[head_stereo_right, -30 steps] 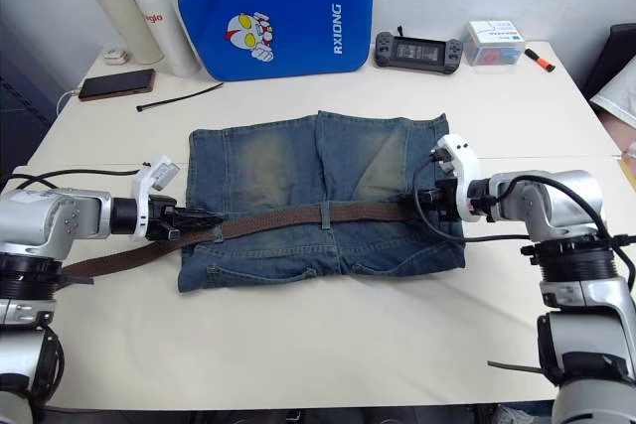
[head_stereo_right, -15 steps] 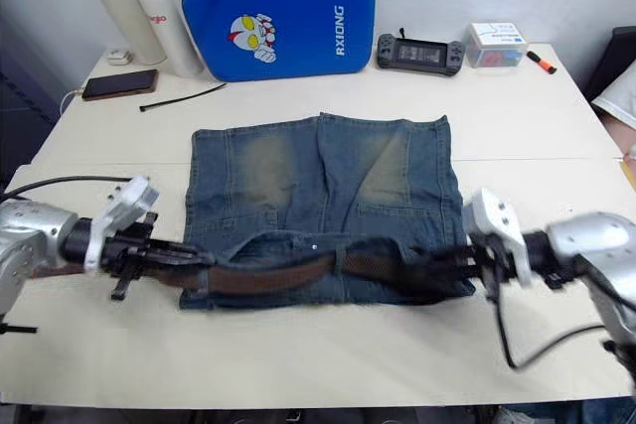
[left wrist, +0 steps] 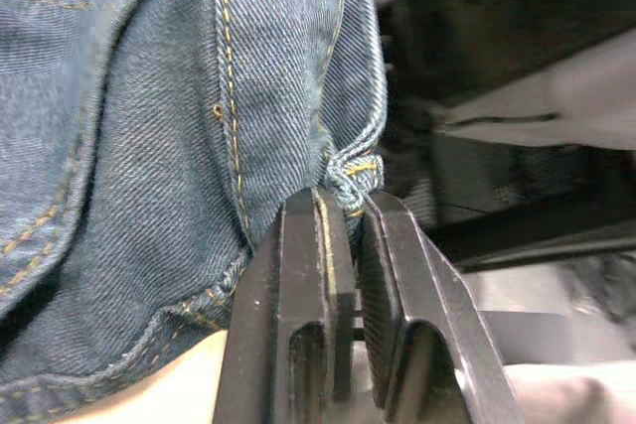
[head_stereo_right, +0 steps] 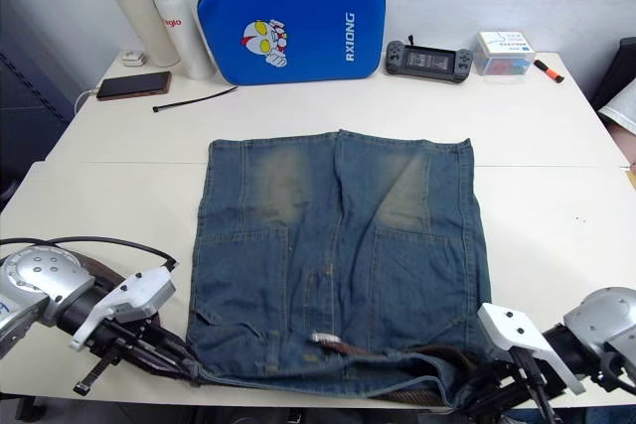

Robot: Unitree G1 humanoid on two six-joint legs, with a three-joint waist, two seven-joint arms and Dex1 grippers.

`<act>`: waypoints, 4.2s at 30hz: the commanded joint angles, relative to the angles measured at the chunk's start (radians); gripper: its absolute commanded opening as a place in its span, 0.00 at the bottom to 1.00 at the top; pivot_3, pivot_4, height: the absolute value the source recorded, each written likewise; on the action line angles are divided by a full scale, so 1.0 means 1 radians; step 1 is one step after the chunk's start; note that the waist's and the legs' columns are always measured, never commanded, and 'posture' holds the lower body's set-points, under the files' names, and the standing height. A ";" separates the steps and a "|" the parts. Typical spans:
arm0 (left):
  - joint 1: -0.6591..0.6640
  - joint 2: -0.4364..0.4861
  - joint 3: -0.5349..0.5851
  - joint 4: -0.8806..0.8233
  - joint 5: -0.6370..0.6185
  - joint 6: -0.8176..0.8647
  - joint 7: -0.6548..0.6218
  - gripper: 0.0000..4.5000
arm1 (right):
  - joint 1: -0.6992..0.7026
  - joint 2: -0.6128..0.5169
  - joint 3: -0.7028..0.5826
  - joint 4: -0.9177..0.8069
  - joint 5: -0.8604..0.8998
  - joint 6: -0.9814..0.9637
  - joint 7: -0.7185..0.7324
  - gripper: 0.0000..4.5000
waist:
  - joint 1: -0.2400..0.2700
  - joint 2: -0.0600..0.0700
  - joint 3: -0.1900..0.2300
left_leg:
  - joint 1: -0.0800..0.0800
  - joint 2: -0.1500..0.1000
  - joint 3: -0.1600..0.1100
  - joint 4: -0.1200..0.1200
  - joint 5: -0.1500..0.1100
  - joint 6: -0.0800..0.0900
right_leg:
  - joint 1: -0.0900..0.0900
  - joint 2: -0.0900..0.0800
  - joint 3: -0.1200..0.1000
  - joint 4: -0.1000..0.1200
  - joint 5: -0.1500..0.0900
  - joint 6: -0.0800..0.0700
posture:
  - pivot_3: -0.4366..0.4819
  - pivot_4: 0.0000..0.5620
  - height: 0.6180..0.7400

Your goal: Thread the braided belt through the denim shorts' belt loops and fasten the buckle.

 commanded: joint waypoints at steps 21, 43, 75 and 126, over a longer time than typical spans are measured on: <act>-0.536 -0.373 -0.072 0.347 0.072 0.048 0.460 0.99 | -0.805 0.302 0.309 0.312 -0.099 0.041 -0.347 1.00 | -0.003 -0.001 0.000 | -0.006 -0.001 0.000 0.002 0.001 -0.002 | -0.008 0.001 -0.002 0.009 0.001 0.002 | 0.48 0.27 0.48; -0.432 -0.431 -0.327 0.394 0.456 -0.151 0.509 0.36 | -0.752 0.428 0.425 0.342 -0.291 0.218 -0.406 0.32 | 0.000 -0.003 -0.026 | 0.002 -0.001 -0.003 0.003 0.001 -0.002 | 0.001 0.000 -0.011 0.006 0.001 0.001 | 0.48 0.27 0.48; -1.072 -0.588 -0.144 1.375 0.613 -0.695 0.655 0.02 | -1.451 0.713 0.447 1.080 -0.568 -0.244 -0.555 0.00 | -0.029 -0.003 -0.008 | -0.020 -0.004 -0.002 0.009 0.003 -0.004 | -0.024 0.000 -0.026 0.024 0.001 0.001 | 0.48 0.27 0.48; -0.280 -0.549 0.944 -0.128 -0.013 0.927 0.824 1.00 | -1.216 0.526 0.375 0.287 -0.103 0.214 -0.010 1.00 | -0.032 -0.003 -0.008 | -0.034 -0.010 -0.008 0.023 0.002 -0.002 | -0.036 -0.014 -0.023 0.036 0.000 0.000 | 0.48 0.27 0.48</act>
